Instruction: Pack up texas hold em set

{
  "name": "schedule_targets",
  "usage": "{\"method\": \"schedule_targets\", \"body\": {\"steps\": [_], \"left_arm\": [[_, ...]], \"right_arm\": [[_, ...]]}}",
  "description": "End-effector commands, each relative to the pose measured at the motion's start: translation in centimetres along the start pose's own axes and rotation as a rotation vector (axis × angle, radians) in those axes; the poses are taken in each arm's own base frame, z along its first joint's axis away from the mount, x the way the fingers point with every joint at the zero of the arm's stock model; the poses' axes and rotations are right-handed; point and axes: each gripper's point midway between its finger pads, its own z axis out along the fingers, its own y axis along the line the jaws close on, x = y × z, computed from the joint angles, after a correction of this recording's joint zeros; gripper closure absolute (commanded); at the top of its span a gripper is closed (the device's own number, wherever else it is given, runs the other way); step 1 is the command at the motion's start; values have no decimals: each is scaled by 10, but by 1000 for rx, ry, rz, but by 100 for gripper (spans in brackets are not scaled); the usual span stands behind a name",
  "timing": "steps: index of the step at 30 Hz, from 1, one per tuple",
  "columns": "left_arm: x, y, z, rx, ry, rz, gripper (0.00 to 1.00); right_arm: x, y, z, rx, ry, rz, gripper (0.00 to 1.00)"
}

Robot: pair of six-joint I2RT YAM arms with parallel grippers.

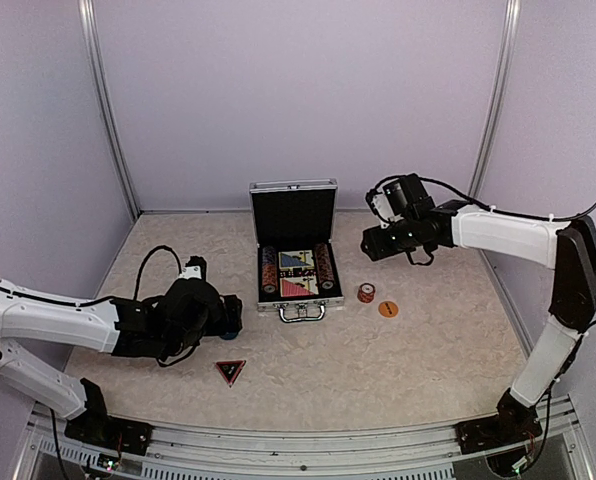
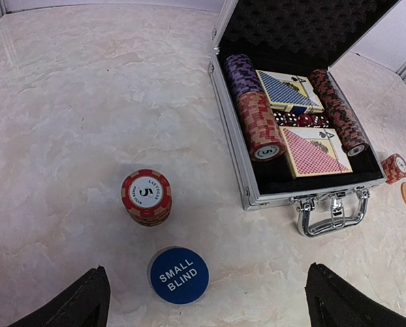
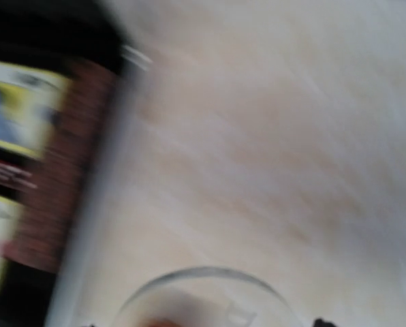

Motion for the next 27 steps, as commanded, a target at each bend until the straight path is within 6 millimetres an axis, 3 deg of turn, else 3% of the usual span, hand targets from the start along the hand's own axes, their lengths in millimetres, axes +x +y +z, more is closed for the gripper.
{"method": "schedule_targets", "body": {"steps": [1, 7, 14, 21, 27], "left_arm": [[-9, -9, -2, 16, -17, -1, 1], [-8, -3, -4, 1, -16, -1, 1], [-9, 3, -9, 2, -24, -20, 1], [-4, 5, -8, 1, -18, -25, 1], [-1, 6, -7, -2, -13, -23, 1]], "right_arm": [[-31, 58, 1, -73, -67, -140, 49], [-37, 109, 37, -119, -51, -244, 48], [-44, 150, 77, -180, -75, -300, 47], [-50, 162, 113, -173, -96, -316, 47], [-45, 158, 136, -122, -71, -322, 45]]}}
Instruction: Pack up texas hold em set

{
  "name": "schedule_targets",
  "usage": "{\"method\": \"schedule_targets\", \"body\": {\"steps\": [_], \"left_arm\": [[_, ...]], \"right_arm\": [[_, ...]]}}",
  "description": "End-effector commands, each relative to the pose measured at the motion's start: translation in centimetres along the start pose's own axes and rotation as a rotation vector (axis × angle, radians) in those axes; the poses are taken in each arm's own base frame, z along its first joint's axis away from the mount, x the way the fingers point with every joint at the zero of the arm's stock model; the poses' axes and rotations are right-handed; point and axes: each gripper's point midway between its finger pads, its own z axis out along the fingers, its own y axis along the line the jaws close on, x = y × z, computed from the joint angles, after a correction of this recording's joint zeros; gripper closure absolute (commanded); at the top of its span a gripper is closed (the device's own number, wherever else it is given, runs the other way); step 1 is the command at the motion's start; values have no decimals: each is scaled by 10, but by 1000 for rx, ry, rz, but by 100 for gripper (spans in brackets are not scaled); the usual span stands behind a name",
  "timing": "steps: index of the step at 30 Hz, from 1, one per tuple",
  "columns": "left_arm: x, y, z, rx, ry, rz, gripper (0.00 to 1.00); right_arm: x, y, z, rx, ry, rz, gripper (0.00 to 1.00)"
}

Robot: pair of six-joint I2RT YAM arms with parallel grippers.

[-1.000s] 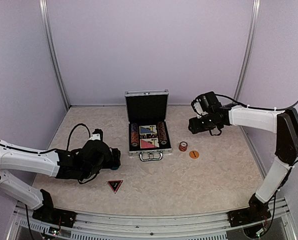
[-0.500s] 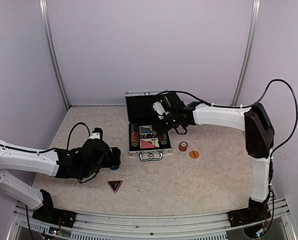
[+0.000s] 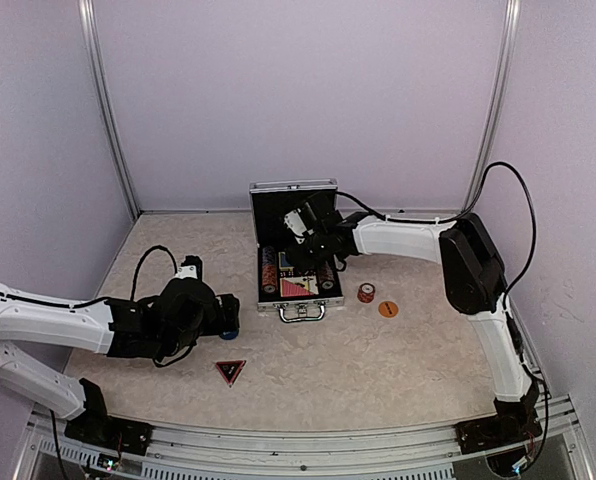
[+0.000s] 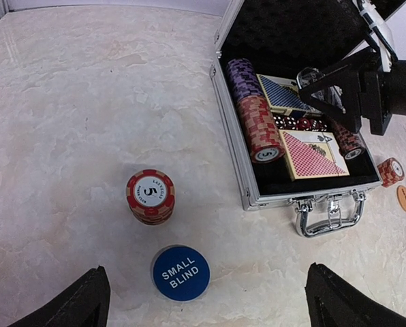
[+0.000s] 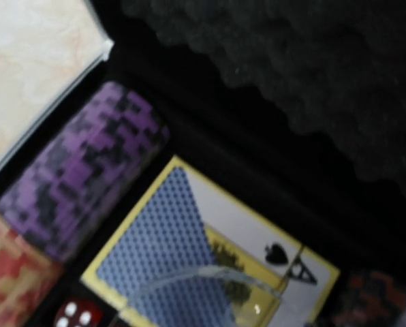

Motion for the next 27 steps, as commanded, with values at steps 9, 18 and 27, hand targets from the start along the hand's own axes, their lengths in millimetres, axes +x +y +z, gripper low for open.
{"method": "schedule_targets", "body": {"steps": [9, 18, 27], "left_arm": [[4, 6, -1, -12, -4, -4, 1], [6, 4, 1, -6, 0, -6, 1], [6, 7, -1, -11, 1, -5, 1]], "right_arm": [[1, -15, 22, 121, 1, -7, 42], [8, -23, 28, 158, 15, -9, 25], [1, -21, -12, 114, -58, 14, 14]]}}
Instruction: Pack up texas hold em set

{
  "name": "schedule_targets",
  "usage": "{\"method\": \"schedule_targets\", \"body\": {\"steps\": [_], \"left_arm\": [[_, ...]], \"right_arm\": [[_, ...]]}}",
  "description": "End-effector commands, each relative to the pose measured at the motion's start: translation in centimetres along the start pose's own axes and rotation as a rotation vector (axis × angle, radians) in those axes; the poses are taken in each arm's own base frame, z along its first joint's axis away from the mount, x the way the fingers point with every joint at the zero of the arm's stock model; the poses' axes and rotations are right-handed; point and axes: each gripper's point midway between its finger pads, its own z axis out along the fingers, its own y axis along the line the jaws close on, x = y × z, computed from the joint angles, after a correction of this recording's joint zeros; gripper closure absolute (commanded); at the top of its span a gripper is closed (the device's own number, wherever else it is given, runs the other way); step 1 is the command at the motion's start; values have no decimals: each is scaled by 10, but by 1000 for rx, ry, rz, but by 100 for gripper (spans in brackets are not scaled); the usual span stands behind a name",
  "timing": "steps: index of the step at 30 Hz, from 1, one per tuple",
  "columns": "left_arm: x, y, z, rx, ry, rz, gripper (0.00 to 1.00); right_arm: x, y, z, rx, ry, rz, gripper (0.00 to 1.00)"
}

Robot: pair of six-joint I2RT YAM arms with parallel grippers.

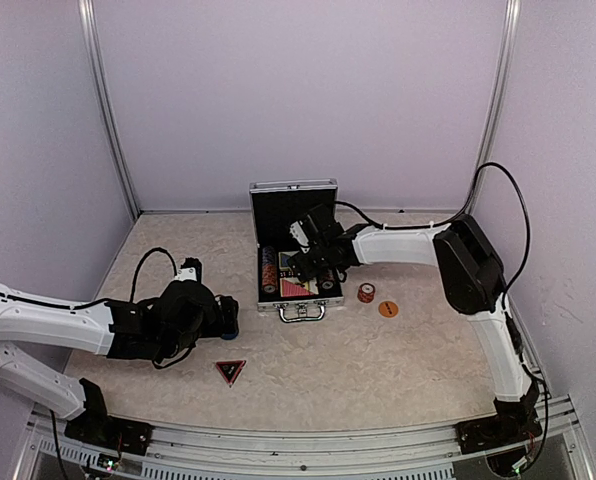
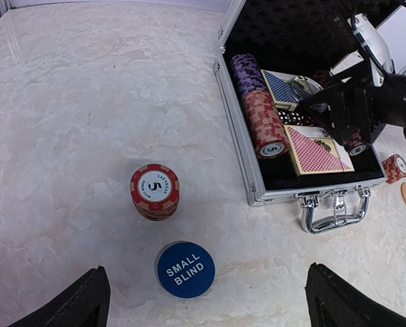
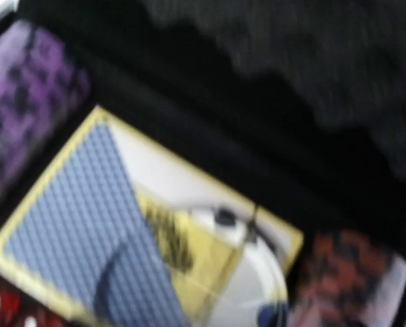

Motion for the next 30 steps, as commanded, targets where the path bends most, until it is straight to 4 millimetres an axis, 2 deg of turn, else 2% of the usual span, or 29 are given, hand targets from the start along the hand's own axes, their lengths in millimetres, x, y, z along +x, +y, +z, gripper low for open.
{"method": "schedule_targets", "body": {"steps": [1, 8, 14, 21, 30], "left_arm": [[1, 4, -1, -6, -7, -9, 1], [1, 5, -3, -4, -9, -14, 1], [2, 6, -3, -7, -6, -15, 1], [1, 6, -4, -4, -8, -18, 1], [-1, 0, 0, -4, -6, -3, 1]], "right_arm": [[-19, -7, -34, -18, -76, 26, 14], [9, -2, -29, -31, 1, 13, 22], [22, 3, -24, -53, 40, 6, 29], [19, -1, -24, -34, 33, 7, 34], [10, -25, -8, 21, 34, 49, 36]]}}
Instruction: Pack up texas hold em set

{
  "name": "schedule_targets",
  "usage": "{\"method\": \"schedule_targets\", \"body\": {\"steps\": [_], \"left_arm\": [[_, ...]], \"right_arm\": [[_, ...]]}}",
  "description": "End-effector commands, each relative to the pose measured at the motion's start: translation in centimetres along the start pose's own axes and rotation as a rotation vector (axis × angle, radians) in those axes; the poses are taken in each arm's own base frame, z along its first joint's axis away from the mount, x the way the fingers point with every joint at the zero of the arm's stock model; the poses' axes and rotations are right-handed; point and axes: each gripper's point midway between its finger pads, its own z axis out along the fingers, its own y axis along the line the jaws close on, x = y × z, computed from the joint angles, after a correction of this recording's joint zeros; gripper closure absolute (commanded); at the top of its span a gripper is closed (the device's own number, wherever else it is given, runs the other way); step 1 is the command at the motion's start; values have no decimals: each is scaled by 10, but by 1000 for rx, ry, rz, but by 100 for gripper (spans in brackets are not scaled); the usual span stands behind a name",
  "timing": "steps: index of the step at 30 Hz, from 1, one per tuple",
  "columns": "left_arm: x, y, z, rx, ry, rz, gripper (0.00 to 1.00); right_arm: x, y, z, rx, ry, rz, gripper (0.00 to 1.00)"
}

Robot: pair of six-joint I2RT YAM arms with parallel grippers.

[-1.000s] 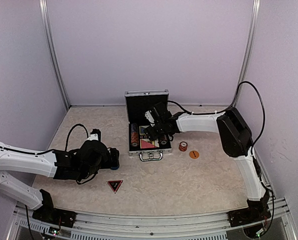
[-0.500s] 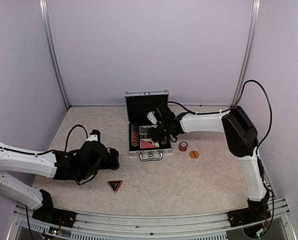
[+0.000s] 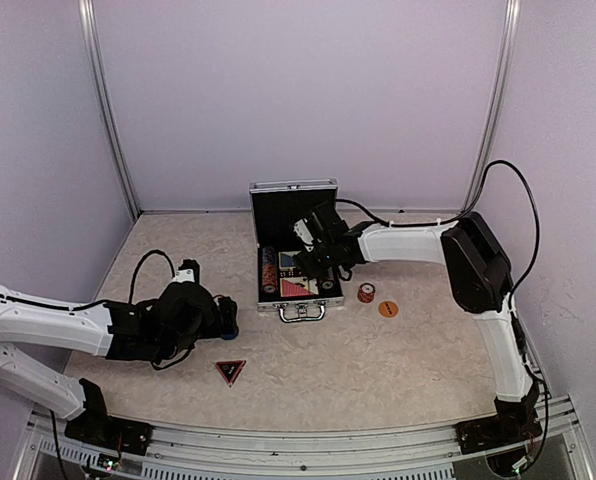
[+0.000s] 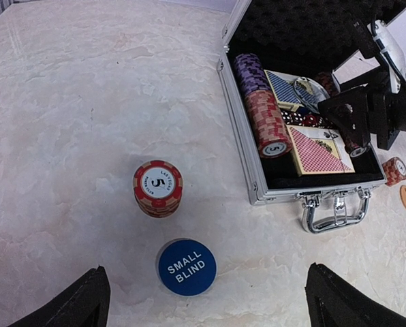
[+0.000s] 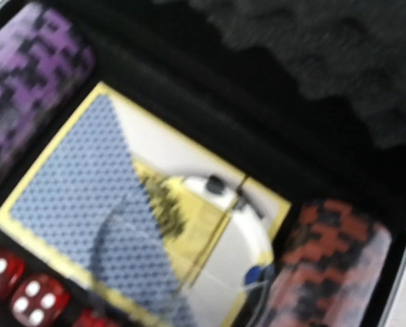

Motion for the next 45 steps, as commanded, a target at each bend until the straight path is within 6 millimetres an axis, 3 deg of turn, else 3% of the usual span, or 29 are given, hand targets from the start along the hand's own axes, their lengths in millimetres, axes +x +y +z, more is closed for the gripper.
{"method": "schedule_targets", "body": {"steps": [1, 8, 19, 26, 35, 45], "left_arm": [[-2, -4, 1, -3, -6, 15, 1], [-3, -6, 4, -7, -3, 24, 1], [-3, -5, 3, -7, -4, 21, 1], [1, 0, 2, -11, 0, 12, 1], [5, 4, 1, -13, 3, 6, 1], [7, 3, 4, -13, 11, 13, 1]], "right_arm": [[0, -18, 10, 33, 14, 37, 36], [-1, -17, 14, 11, 23, 44, 36], [5, 8, -23, -152, -39, 23, 39], [9, 25, -17, -119, -7, -26, 38], [11, 35, -25, -133, -17, -87, 37], [24, 19, -8, -11, 80, -78, 37]]}}
